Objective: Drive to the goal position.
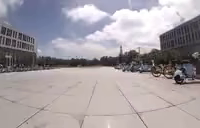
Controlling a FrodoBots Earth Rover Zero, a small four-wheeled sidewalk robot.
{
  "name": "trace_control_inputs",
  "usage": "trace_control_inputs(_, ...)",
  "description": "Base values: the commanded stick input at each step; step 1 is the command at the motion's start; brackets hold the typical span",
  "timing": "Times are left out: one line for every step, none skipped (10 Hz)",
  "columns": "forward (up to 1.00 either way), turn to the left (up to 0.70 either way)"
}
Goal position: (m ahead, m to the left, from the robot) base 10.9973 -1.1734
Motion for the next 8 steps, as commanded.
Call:
trace_control_inputs(1.00,-0.30)
trace_control_inputs(1.00,-0.34)
trace_control_inputs(1.00,-0.06)
trace_control_inputs(1.00,-0.08)
trace_control_inputs(1.00,-0.08)
trace_control_inputs(1.00,-0.02)
trace_control_inputs(1.00,-0.19)
trace_control_inputs(1.00,-0.18)
